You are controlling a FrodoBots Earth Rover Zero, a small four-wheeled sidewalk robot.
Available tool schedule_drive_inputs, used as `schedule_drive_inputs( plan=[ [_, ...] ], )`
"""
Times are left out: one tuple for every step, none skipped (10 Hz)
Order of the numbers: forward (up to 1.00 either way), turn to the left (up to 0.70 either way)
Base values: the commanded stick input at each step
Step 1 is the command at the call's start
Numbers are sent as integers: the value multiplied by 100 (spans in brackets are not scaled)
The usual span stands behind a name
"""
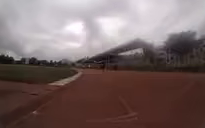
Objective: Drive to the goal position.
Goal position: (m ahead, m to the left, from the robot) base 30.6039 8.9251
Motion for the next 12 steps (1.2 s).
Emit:
schedule_drive_inputs(
  plan=[
    [70, 0],
    [70, 7],
    [70, 2],
    [70, 0],
    [70, 0],
    [70, 0],
    [70, 6],
    [70, 5],
    [70, 3],
    [70, 1],
    [70, 4],
    [70, 10]
  ],
)
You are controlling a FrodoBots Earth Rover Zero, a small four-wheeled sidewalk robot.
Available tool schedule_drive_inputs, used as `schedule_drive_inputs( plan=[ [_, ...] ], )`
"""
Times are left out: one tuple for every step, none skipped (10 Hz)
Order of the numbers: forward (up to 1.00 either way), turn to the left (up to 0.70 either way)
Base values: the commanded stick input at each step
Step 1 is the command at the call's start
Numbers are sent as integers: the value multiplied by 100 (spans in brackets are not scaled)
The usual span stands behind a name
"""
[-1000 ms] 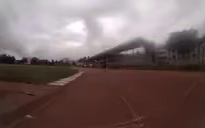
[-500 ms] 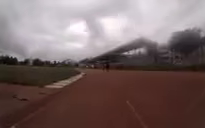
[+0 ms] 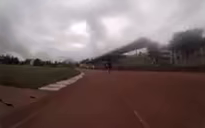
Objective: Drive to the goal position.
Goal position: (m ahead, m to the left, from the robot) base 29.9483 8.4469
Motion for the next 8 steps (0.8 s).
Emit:
schedule_drive_inputs(
  plan=[
    [70, -35],
    [70, -35],
    [70, -35],
    [70, -23],
    [70, 2],
    [70, 0],
    [70, 0],
    [70, 0]
  ],
)
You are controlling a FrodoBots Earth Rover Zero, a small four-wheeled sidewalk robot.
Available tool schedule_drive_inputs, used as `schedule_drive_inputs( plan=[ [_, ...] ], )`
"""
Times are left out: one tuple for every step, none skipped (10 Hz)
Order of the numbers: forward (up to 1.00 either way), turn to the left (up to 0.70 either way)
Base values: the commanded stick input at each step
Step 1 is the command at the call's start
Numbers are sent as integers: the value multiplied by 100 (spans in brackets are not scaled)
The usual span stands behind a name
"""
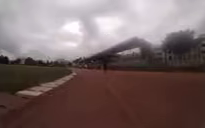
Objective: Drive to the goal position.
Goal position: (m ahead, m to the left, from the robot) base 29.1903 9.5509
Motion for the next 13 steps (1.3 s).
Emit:
schedule_drive_inputs(
  plan=[
    [70, 0],
    [70, 0],
    [70, 2],
    [70, 5],
    [70, 2],
    [70, 0],
    [70, 0],
    [70, 0],
    [70, 0],
    [70, 0],
    [70, 0],
    [70, 0],
    [70, 0]
  ],
)
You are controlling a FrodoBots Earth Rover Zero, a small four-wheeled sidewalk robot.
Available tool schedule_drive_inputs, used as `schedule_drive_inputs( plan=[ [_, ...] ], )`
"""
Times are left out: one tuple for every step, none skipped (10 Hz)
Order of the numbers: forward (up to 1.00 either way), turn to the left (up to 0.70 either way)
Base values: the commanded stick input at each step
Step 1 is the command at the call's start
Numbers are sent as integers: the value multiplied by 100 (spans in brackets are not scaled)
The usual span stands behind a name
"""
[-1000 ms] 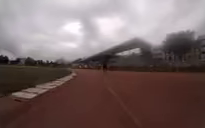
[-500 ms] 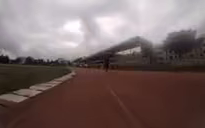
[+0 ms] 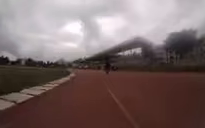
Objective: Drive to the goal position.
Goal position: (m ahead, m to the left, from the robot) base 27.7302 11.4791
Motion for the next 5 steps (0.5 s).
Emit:
schedule_drive_inputs(
  plan=[
    [70, 0],
    [70, 0],
    [70, 0],
    [70, 0],
    [70, 0]
  ],
)
